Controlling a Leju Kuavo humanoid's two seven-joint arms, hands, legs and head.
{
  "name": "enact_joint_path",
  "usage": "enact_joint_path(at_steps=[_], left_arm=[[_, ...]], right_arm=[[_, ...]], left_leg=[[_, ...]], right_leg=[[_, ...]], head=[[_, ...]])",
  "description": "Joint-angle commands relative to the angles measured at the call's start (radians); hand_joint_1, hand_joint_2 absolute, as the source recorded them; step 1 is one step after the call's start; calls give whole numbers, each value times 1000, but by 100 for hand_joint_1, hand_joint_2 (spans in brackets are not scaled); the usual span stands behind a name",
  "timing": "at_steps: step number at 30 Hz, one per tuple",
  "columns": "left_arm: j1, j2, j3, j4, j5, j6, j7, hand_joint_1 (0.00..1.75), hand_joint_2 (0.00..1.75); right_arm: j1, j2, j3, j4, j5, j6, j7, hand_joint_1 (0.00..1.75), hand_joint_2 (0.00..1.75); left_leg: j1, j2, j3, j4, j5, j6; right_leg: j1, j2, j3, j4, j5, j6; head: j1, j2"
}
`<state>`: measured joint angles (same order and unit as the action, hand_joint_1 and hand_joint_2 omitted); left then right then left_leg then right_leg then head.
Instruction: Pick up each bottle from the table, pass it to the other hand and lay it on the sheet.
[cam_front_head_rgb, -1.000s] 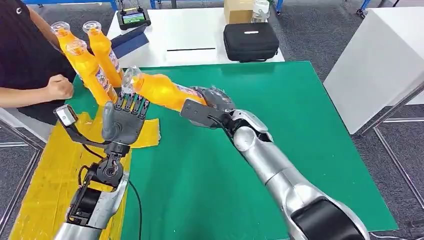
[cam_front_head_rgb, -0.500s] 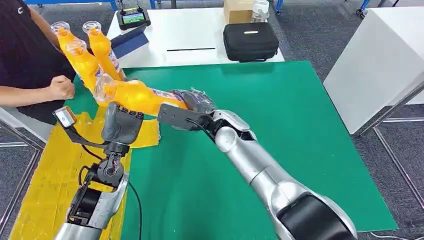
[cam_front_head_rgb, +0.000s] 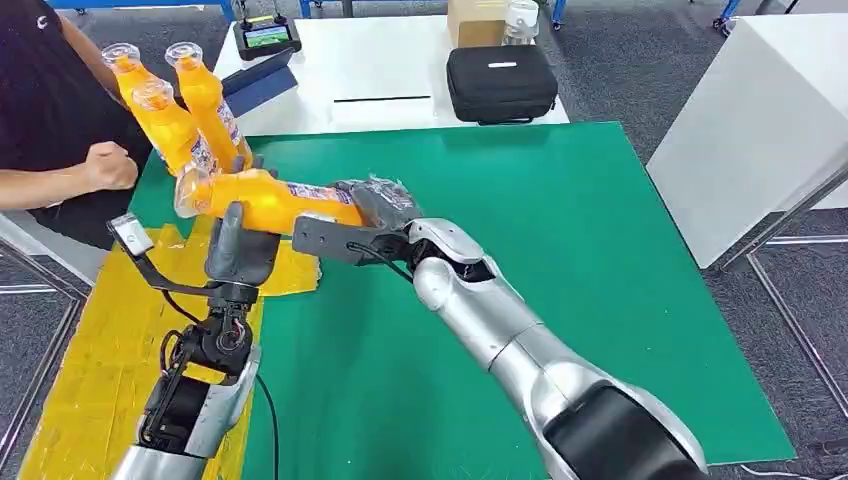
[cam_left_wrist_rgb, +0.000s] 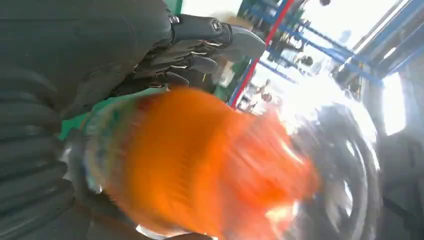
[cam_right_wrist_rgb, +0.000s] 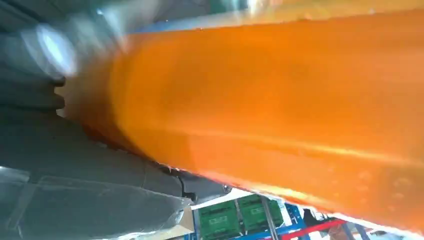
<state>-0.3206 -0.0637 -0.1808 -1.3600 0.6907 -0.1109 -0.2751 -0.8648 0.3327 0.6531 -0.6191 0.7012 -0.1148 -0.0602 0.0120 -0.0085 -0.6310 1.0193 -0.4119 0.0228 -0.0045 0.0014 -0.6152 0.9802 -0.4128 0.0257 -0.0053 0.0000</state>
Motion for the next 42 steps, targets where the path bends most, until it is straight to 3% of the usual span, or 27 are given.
enact_joint_path(at_steps=[1,5,8,18,30,42], left_arm=[[-14,-16,-40,-62,-120,102,-25,0,175],[-20,-23,-54,-61,-123,102,-25,0,175],[-41,-32,-72,-59,-136,119,-22,0,175],[-71,-63,-101,-39,-103,149,12,0,175],[-80,-83,-129,6,9,96,76,0,175],[-102,-122,-250,111,45,76,120,0,175]], right_arm=[[-50,16,172,39,-8,62,71,175,175],[-50,16,202,37,-9,71,85,175,175],[-59,16,288,18,-3,85,158,175,175],[-48,16,498,-9,-180,69,229,175,175],[-68,16,511,-14,-219,45,230,175,175],[-74,16,487,3,-241,16,247,175,175]], left_leg=[[0,0,3,0,-2,-1],[0,0,3,1,-1,0],[0,-1,3,1,-2,0],[1,-2,2,0,0,0],[0,-2,2,0,0,0],[0,-2,3,1,-1,0]], right_leg=[[0,-1,3,1,-2,-1],[0,-1,3,0,-2,0],[0,-2,4,1,-3,0],[1,-3,2,-1,-1,0],[1,-3,2,0,-2,-1],[0,-4,3,0,-2,-2]], head=[[0,0],[0,0],[0,0],[0,0],[0,0],[0,0]])
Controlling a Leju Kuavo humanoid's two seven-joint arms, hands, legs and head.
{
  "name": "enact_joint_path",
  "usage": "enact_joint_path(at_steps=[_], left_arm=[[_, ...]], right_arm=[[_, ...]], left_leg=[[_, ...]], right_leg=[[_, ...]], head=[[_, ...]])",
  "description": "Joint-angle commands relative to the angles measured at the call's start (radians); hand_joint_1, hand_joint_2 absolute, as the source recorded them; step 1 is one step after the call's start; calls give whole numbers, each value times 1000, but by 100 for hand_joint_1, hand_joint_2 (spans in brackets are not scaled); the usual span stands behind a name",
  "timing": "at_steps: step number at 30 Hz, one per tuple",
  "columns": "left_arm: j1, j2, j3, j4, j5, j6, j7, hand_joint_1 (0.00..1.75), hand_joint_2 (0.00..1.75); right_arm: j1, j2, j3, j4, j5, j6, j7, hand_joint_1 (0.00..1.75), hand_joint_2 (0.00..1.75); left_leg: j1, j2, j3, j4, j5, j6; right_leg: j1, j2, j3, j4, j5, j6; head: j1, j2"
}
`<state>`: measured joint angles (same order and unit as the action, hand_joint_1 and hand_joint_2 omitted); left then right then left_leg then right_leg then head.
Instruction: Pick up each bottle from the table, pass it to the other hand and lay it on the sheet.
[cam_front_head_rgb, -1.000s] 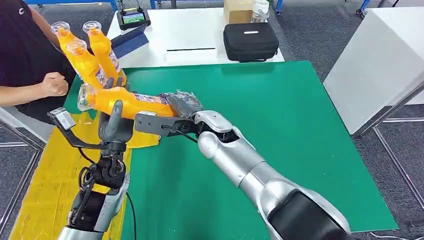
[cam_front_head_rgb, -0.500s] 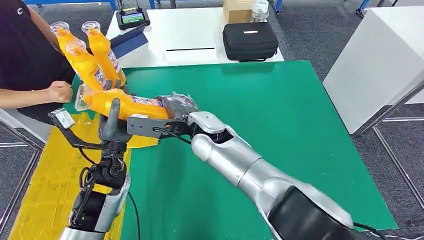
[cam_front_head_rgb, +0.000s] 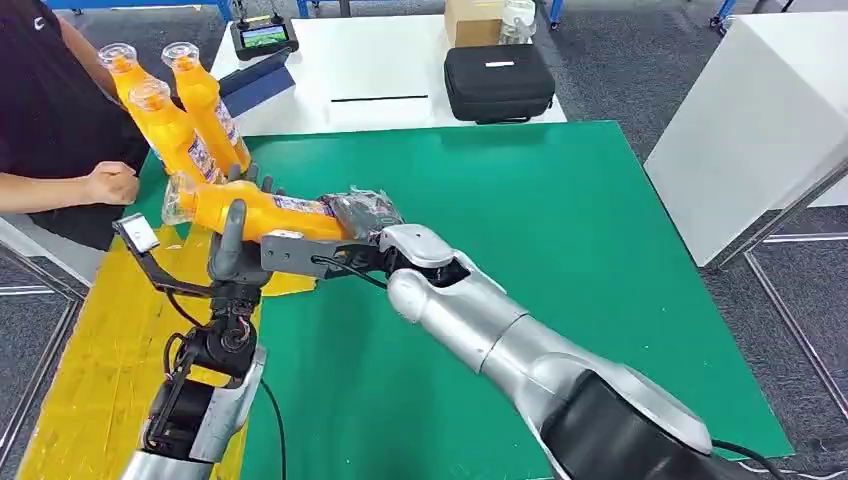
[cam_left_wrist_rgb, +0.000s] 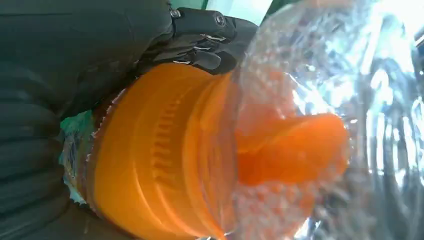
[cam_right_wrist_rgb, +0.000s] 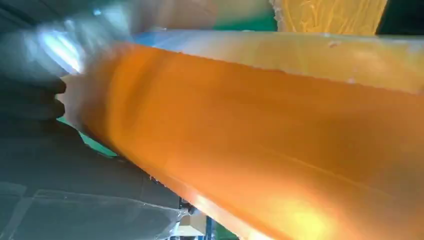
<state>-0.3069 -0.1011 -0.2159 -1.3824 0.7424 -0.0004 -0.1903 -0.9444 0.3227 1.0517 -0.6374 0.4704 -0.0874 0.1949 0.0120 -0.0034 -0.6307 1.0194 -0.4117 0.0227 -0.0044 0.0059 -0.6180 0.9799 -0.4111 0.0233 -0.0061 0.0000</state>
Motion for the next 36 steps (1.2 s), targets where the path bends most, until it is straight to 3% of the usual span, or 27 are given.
enact_joint_path(at_steps=[1,4,5,34,35,36], left_arm=[[-119,-86,-223,140,-13,-31,33,0,175],[-130,-86,-242,150,-65,4,2,0,175],[-131,-86,-243,149,-70,8,-4,175,175],[-130,-68,-239,144,-61,5,-41,175,175],[-129,-65,-233,136,-62,7,-49,175,175],[-127,-58,-221,121,-64,10,-63,175,175]], right_arm=[[0,26,81,29,-11,-12,-11,175,175],[-7,26,67,46,-10,-10,-21,175,175],[-6,26,64,49,-9,-10,-26,175,175],[3,26,51,63,1,-11,-49,175,175],[7,26,38,68,3,-31,-69,147,175],[11,26,20,84,4,-41,-86,0,175]], left_leg=[[0,-6,1,0,0,0],[0,-7,2,1,-1,0],[0,-5,0,1,0,0],[0,-6,3,1,-1,0],[0,-5,1,1,-1,0],[0,-6,3,1,-1,0]], right_leg=[[0,-7,3,0,-2,0],[0,-8,4,1,-3,0],[0,-6,2,0,-2,0],[0,-5,4,1,-3,0],[0,-4,3,1,-2,0],[0,-5,4,1,-3,0]], head=[[1,0],[0,0],[0,0],[0,0],[0,0],[0,0]])
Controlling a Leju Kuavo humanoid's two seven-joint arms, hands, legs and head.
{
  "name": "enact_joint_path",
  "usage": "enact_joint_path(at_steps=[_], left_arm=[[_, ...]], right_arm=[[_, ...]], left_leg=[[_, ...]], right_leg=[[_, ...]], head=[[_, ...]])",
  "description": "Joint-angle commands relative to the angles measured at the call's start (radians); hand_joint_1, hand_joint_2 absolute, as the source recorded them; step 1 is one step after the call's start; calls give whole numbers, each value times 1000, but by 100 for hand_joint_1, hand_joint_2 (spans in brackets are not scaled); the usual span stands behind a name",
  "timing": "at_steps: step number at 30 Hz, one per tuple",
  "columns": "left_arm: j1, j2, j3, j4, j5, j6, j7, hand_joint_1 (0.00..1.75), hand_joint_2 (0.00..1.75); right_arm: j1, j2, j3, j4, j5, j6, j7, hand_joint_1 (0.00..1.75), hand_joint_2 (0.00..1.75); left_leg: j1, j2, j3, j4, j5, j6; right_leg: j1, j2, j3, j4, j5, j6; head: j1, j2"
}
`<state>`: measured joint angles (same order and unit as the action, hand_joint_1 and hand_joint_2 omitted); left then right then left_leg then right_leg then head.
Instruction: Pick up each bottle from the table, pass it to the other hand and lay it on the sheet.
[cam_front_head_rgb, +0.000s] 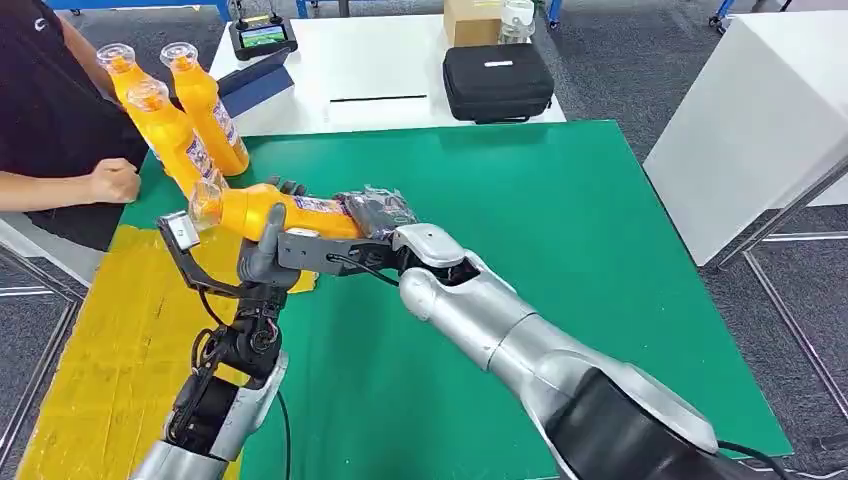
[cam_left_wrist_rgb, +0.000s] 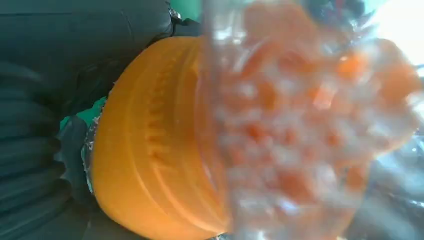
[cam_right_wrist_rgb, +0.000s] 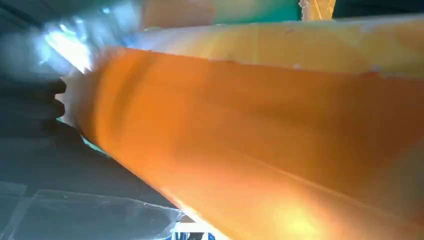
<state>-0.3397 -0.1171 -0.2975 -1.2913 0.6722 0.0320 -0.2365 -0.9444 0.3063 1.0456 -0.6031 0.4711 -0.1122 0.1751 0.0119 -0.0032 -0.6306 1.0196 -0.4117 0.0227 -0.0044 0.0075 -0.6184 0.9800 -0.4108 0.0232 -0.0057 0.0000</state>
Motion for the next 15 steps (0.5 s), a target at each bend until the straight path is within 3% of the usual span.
enact_joint_path(at_steps=[1,7,11,15], left_arm=[[-90,-33,-124,11,-1,-14,-32,175,175],[-44,7,40,-118,-102,31,-76,175,175],[16,17,99,-150,-126,12,-88,175,175],[22,15,106,-154,-128,10,-89,175,175]], right_arm=[[14,43,2,65,3,-21,-66,0,0],[59,-5,-168,22,192,-40,-128,0,0],[103,-41,-211,-54,306,-41,-149,0,0],[110,-39,-217,-64,325,-37,-144,0,0]], left_leg=[[0,-5,1,1,-1,0],[0,-3,2,1,-1,0],[1,-2,5,-1,-1,-1],[0,-2,4,0,-2,-1]], right_leg=[[0,-6,3,1,-2,0],[1,-4,3,1,-2,0],[1,-3,7,-2,-2,0],[0,-3,6,0,-2,-1]], head=[[0,0],[0,0],[0,0],[0,0]])
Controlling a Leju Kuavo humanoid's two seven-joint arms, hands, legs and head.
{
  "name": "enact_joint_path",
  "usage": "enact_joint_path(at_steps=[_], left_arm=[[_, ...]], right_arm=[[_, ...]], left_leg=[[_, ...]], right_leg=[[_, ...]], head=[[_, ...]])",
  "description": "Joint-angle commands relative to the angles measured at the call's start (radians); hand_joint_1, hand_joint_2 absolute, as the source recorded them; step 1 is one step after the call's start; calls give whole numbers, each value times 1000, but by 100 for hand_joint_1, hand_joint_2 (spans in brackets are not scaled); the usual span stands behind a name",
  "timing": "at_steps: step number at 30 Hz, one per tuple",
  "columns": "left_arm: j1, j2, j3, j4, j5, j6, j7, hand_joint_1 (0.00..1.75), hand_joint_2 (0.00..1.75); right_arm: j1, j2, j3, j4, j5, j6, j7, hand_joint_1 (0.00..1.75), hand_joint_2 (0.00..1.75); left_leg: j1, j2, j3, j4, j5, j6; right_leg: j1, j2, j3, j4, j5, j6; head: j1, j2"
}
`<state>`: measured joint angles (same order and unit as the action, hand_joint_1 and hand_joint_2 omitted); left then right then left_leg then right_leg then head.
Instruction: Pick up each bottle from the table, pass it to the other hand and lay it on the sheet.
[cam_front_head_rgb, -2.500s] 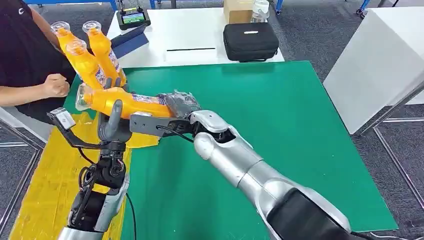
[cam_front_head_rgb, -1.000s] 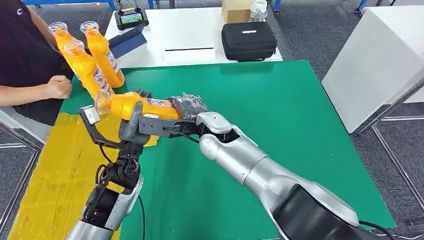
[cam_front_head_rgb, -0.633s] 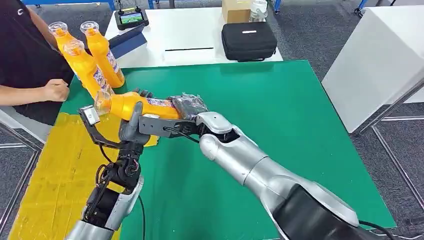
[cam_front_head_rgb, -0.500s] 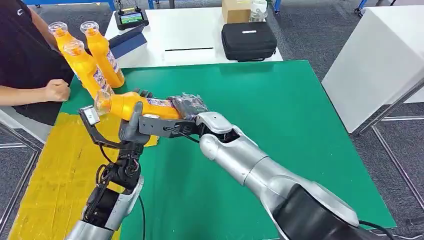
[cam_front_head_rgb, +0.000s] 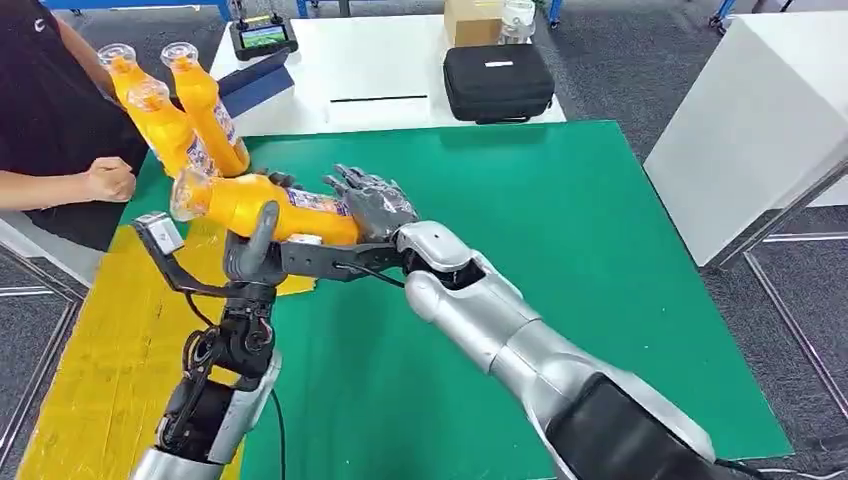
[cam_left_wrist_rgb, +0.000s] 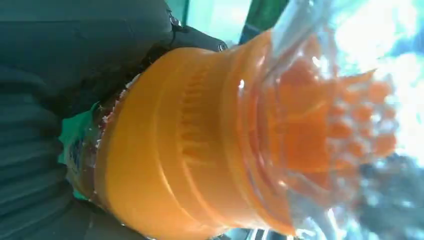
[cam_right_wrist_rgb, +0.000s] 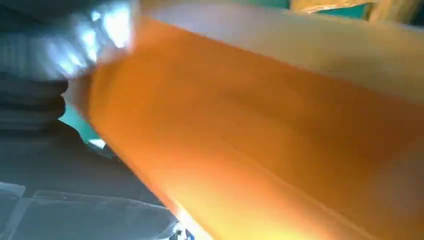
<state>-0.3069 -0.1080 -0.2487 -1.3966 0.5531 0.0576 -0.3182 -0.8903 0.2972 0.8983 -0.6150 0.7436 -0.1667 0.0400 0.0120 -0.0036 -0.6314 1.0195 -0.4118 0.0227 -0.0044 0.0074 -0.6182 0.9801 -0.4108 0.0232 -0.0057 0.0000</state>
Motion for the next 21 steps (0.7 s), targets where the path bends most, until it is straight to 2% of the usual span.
enact_joint_path(at_steps=[1,3,4,14,15,16,19,20,21], left_arm=[[-11,6,58,-49,-9,-15,-7,175,175],[-13,5,58,-49,-8,-15,-7,175,175],[-13,5,58,-49,-8,-15,-7,175,175],[-37,25,116,-61,-120,65,-70,175,175],[-109,73,211,-11,-392,273,-155,175,175],[-111,77,218,-7,-416,290,-160,175,175],[-124,126,260,60,-576,406,-221,175,175],[-125,136,266,78,-593,422,-233,175,175],[-125,138,270,87,-593,423,-240,175,175]], right_arm=[[56,-30,-69,-52,53,18,-9,0,0],[54,-28,-70,-53,54,18,-9,0,0],[54,-28,-70,-53,54,18,-9,0,0],[96,-46,-96,-112,120,31,-43,0,0],[177,-122,-91,-313,141,23,-68,0,0],[185,-132,-90,-334,141,23,-71,0,0],[258,-230,-104,-504,115,18,-92,0,0],[269,-253,-109,-528,109,18,-97,0,0],[276,-265,-113,-541,106,20,-101,0,0]], left_leg=[[0,-2,2,0,0,0],[0,-3,6,0,-2,-1],[0,-2,2,0,0,0],[0,-2,3,0,-1,0],[1,-1,2,0,0,0],[1,-2,3,0,-1,-1],[1,-3,2,-1,0,-1],[1,-5,8,-1,-1,-1],[1,-4,4,-2,0,-1]], right_leg=[[0,-2,2,0,-1,0],[0,-4,7,0,-3,-1],[0,-3,3,0,-1,0],[0,-3,4,0,-2,0],[1,-2,3,0,-1,0],[1,-3,4,0,-1,0],[1,-4,4,-1,-1,-1],[1,-6,9,-1,-4,-1],[1,-5,6,-2,-2,0]], head=[[0,0],[0,0],[0,0],[0,0],[0,0],[0,0],[0,0],[0,0],[0,0]])
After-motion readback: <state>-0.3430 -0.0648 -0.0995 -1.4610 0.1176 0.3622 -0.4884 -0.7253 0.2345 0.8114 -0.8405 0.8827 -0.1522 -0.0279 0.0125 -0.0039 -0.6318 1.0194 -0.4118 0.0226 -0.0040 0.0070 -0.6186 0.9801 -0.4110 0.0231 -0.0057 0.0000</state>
